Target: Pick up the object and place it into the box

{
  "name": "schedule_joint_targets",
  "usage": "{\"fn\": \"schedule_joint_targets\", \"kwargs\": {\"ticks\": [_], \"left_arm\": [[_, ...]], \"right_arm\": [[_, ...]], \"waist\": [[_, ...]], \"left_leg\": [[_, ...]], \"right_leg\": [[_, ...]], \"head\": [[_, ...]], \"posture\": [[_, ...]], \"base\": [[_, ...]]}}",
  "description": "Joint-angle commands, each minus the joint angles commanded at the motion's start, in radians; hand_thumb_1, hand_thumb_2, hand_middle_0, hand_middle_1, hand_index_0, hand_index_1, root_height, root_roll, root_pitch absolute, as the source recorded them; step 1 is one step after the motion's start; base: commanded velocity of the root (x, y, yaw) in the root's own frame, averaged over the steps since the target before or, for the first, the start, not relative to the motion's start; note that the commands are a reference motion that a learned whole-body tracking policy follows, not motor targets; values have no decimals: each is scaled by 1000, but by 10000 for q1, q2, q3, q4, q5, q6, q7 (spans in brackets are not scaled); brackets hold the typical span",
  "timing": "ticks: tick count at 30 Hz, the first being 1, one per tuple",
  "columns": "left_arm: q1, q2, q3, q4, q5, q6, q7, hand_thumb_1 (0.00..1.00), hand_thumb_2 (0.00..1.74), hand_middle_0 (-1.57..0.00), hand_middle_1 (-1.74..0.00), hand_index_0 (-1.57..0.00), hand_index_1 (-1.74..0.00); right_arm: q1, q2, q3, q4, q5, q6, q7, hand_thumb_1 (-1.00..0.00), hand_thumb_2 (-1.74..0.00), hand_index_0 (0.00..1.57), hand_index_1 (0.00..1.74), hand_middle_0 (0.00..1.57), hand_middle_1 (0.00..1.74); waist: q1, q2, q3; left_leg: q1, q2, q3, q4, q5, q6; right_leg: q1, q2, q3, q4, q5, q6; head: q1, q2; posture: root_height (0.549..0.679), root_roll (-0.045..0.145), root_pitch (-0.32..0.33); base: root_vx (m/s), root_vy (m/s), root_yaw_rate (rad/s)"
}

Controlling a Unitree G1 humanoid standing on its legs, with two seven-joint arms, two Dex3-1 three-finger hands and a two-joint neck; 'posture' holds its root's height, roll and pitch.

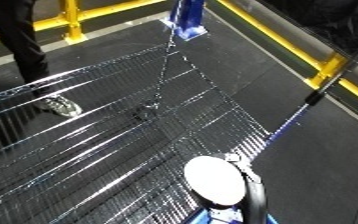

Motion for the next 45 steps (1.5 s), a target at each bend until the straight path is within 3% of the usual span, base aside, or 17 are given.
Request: {"fn": "schedule_joint_targets", "kwargs": {"ticks": [3, 8, 14, 23, 34, 45], "left_arm": [[161, -155, -41, 122, -28, -126, -132, 1000, 1740, -1570, -1740, -1570, -1740], [292, -379, -149, 280, -69, -330, -259, 1000, 1740, -1570, -1740, -1570, -1740], [186, -594, -379, 496, -83, -506, -246, 1000, 1740, -1570, -1740, -1570, -1740], [33, -845, -609, 767, -113, -656, -184, 1000, 1740, -1570, -1740, -1570, -1740], [64, -952, -661, 836, -198, -656, -126, 1000, 1740, -1570, -1740, -1570, -1740], [227, -978, -697, 622, -302, -535, 48, 1000, 1740, -1570, -1740, -1570, -1740]], "right_arm": [[536, -48, -427, 94, 356, -238, 61, -1000, -1740, 1570, 1740, 1570, 1740], [1159, -3, -1039, 372, 1144, -619, 276, -1000, -1740, 1570, 1740, 1570, 1740], [1383, -129, -1473, 862, 1595, -784, 639, -1000, -1740, 1570, 1740, 1570, 1740], [1528, -266, -1564, 1335, 1983, -808, 1364, -550, -957, 864, 957, 864, 957], [1715, -88, -1528, 1281, 1844, -825, 1453, 0, 0, 0, 0, 0, 0], [1757, 208, -1057, 664, 1202, -517, 1536, 0, 0, 0, 0, 0, 0]], "waist": [[-327, 195, -84], [-850, 488, -183], [-1363, 816, -198], [-1691, 1154, -224], [-1685, 1268, -308], [-1330, 1076, -376]], "left_leg": [[300, 24, 197, -96, -63, -6], [723, 79, 549, -297, -142, -22], [957, 146, 869, -372, -218, -68], [1095, 138, 981, -308, -319, -103], [1159, 156, 881, -442, -228, -156], [1159, 103, 687, -643, -58, -178]], "right_leg": [[126, -63, 154, -153, 28, 41], [245, -136, 416, -561, 185, 165], [205, -155, 747, -864, 313, 272], [207, -140, 1037, -942, 292, 301], [216, -118, 1043, -887, 236, 306], [363, -52, 812, -826, 158, 222]], "head": [[351, -160], [693, -319], [863, -630], [877, -1123], [707, -1501], [5, -2024]], "posture": [[668, 64, -23], [669, 70, -25], [669, 76, -19], [670, 84, -17], [670, 85, -15], [670, 79, -21]], "base": [[31, 101, -236], [19, 74, -284], [10, 48, -270], [23, 20, -117], [12, 3, 29], [7, 5, 101]]}}
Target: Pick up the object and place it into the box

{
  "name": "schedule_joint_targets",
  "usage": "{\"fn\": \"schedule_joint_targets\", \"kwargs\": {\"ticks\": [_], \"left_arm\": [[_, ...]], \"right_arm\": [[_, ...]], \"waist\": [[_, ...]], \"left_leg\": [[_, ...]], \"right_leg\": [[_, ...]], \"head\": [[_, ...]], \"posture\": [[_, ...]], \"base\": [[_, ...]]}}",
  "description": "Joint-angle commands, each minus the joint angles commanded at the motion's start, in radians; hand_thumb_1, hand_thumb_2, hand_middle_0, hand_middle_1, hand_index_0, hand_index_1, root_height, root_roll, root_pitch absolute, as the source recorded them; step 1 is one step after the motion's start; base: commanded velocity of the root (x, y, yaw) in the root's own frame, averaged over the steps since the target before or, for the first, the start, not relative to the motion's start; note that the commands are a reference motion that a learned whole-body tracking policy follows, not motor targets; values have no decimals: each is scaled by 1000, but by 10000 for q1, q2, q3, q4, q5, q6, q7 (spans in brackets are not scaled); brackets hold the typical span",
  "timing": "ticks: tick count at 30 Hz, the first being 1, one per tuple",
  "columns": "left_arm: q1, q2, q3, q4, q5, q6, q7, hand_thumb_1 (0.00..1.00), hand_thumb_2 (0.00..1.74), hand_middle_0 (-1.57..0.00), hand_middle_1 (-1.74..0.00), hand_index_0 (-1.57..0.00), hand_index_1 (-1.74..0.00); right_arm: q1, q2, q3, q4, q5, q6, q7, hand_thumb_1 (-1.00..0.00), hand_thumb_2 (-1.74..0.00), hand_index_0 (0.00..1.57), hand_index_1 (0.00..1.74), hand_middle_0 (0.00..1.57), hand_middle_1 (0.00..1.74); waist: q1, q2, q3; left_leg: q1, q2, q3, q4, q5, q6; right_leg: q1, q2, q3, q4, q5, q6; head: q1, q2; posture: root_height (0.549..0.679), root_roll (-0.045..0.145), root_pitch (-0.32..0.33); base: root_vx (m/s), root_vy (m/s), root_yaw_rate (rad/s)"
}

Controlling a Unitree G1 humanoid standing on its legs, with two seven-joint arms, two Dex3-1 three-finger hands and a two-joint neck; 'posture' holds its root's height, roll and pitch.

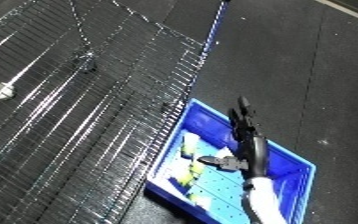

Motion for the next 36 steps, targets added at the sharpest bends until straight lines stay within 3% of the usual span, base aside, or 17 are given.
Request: {"fn": "schedule_joint_targets", "kwargs": {"ticks": [14, 22, 26, 30, 36], "left_arm": [[102, 83, 68, -25, -68, 212, 22, 1000, 1740, -1570, -1740, -1570, -1740], [-58, 161, 115, 84, 44, 326, 197, 1000, 1740, -1570, -1740, -1570, -1740], [-148, 288, 243, 123, 114, 376, 283, 1000, 1740, -1570, -1740, -1570, -1740], [-256, 418, 417, 134, 217, 495, 325, 1000, 1740, -1570, -1740, -1570, -1740], [-375, 604, 545, 138, 221, 654, 419, 1000, 1740, -1570, -1740, -1570, -1740]], "right_arm": [[-399, 415, 1096, -680, -665, 650, 833, 0, 0, 0, 0, 0, 0], [-1000, 687, 1888, -646, -805, 1169, 1270, 0, 0, 0, 0, 0, 0], [-1322, 864, 2207, -525, -792, 1427, 1480, 0, 0, 0, 0, 0, 0], [-1666, 971, 2397, -405, -820, 1599, 1507, 0, 0, 0, 0, 0, 0], [-2029, 1131, 2636, -349, -669, 1649, 1323, 0, 0, 0, 0, 0, 0]], "waist": [[897, -577, -69], [1629, -1011, -75], [1997, -1255, 0], [2344, -1469, 149], [2759, -1656, 368]], "left_leg": [[-209, -138, -581, 111, 142, 35], [-319, -249, -1046, -76, 391, 45], [-445, -211, -1270, -149, 562, 20], [-738, -138, -1457, 69, 649, -13], [-1119, -72, -1710, 294, 814, -29]], "right_leg": [[341, 30, -488, 296, -165, -195], [684, 28, -850, 96, -82, -257], [806, 59, -1061, 9, -3, -285], [792, 98, -1258, 125, 30, -333], [672, 259, -1477, 384, -9, -372]], "head": [[-1499, -821], [-3492, -1088], [-4534, -988], [-5423, -986], [-6200, -925]], "posture": [[671, 72, -46], [673, 63, -57], [673, 56, -61], [673, 50, -67], [671, 38, -68]], "base": [[14, -9, 180], [1, -53, 220], [-19, -89, 256], [-28, -102, 247], [-28, -74, 184]]}}
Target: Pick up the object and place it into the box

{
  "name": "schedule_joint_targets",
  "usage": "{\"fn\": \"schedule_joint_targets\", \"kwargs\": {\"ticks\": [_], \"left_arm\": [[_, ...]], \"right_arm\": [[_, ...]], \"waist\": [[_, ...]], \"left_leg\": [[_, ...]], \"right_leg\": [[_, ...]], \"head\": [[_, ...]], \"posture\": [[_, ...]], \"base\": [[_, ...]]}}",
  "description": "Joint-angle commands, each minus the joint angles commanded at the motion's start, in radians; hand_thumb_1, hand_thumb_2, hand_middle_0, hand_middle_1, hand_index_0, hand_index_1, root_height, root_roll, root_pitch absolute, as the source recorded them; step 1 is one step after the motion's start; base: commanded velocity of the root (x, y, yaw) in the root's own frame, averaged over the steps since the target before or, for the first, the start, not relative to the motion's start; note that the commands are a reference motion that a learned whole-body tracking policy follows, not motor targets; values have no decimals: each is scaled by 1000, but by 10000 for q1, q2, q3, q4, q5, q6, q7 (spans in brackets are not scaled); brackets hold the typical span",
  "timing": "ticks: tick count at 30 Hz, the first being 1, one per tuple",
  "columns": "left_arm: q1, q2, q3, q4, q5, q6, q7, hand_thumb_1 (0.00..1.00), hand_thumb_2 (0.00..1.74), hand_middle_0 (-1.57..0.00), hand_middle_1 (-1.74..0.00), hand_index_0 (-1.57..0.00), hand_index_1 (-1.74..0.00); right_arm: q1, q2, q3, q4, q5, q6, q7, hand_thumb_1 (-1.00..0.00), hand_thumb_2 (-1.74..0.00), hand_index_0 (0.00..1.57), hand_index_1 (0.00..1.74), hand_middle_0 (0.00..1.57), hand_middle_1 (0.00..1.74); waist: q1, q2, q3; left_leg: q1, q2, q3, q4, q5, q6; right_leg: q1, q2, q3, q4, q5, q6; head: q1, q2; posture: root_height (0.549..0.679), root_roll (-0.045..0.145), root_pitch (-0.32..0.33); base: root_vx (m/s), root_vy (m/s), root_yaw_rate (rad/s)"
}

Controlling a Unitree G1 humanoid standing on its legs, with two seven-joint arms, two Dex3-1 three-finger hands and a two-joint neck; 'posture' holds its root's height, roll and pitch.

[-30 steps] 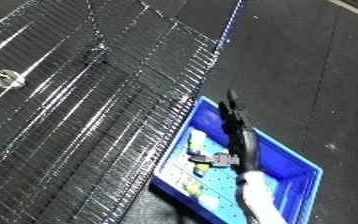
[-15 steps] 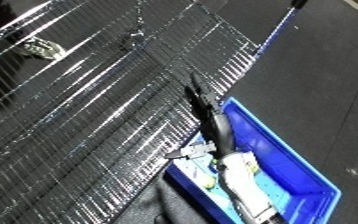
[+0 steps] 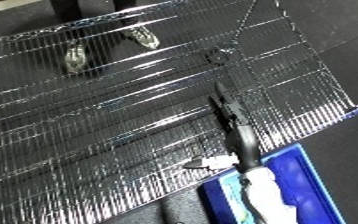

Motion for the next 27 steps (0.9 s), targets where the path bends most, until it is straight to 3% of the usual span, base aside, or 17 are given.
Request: {"fn": "schedule_joint_targets", "kwargs": {"ticks": [8, 13, 17, 27], "left_arm": [[9, 138, -5, -20, 27, -18, -110, 1000, 1740, -1570, -1740, -1570, -1740], [47, 208, -19, -109, 91, -3, -171, 1000, 1740, -1570, -1740, -1570, -1740], [127, 250, 25, -233, 141, 88, -267, 1000, 1740, -1570, -1740, -1570, -1740], [231, 295, 60, -403, 255, 228, -450, 1000, 1740, -1570, -1740, -1570, -1740]], "right_arm": [[-96, 106, 276, 266, -9, -234, -189, 0, 0, 0, 0, 0, 0], [-41, 75, 359, 379, -594, -398, -722, 0, 0, 0, 0, 0, 0], [97, 33, 404, 358, -888, -417, -1047, 0, 0, 0, 0, 0, 0], [478, 94, 478, 400, -874, -572, -1338, 0, 0, 0, 0, 0, 0]], "waist": [[331, -200, 222], [444, -285, 320], [466, -319, 356], [406, -352, 367]], "left_leg": [[-343, 27, -172, 220, 114, -7], [-504, 18, -222, 349, 112, 4], [-529, 19, -227, 396, 93, 15], [-539, 40, -170, 505, 15, 25]], "right_leg": [[-166, 49, -212, 247, -23, 10], [-281, 36, -267, 394, -44, 41], [-303, 7, -279, 447, -61, 58], [-323, -55, -222, 472, -56, 126]], "head": [[-560, 238], [-626, 259], [-683, 254], [-751, 252]], "posture": [[670, 32, -70], [669, 31, -67], [668, 30, -67], [668, 31, -68]], "base": [[-3, -38, 120], [2, -25, 76], [20, -7, 21], [24, -9, -21]]}}
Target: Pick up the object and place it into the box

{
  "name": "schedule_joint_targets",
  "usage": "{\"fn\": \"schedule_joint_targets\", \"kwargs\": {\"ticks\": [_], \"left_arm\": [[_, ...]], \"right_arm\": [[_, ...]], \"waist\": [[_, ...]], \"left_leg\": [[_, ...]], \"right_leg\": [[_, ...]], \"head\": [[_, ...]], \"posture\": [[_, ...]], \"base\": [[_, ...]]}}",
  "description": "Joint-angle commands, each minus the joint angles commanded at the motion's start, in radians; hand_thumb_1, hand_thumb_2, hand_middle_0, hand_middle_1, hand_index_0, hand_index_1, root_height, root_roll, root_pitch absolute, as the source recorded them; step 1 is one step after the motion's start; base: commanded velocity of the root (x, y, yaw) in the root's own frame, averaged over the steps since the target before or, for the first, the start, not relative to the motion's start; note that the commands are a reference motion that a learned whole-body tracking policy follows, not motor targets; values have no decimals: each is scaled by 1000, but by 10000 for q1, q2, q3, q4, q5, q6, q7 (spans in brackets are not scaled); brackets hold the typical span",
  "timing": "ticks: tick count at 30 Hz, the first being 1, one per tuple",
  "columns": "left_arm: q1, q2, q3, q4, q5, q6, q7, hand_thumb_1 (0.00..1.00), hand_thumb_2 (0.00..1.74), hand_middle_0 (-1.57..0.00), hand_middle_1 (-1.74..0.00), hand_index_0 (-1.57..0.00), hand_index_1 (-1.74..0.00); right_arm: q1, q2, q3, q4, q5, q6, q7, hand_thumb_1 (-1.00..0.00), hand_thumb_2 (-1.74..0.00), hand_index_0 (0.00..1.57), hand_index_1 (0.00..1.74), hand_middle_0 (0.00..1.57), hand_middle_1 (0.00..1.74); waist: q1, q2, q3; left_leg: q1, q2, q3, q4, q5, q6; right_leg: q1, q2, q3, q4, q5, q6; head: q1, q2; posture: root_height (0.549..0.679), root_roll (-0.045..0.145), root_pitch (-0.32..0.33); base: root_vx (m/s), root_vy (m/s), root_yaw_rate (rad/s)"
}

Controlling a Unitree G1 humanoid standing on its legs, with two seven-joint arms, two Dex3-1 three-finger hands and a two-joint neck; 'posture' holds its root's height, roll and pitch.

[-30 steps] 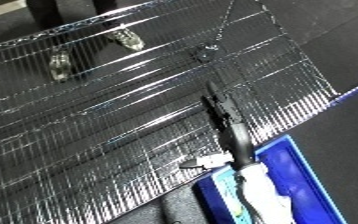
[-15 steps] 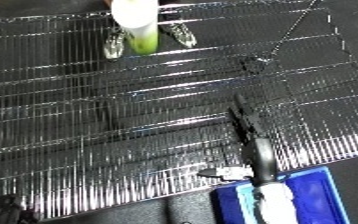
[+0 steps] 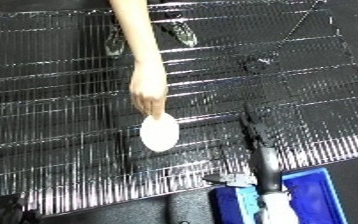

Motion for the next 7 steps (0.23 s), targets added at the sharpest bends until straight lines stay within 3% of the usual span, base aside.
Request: {"fn": "schedule_joint_targets", "kwargs": {"ticks": [7], "left_arm": [[-43, -16, -30, 38, 78, 72, 26, 1000, 1740, -1570, -1740, -1570, -1740]], "right_arm": [[-25, -12, 167, 208, -52, 159, 214, 0, 0, 0, 0, 0, 0]], "waist": [[-25, 46, 0]], "left_leg": [[-185, 12, 16, 225, -71, -23]], "right_leg": [[-155, -23, 27, 123, -18, -9]], "head": [[19, -92]], "posture": [[667, 34, -63]], "base": [[24, -1, -21]]}}
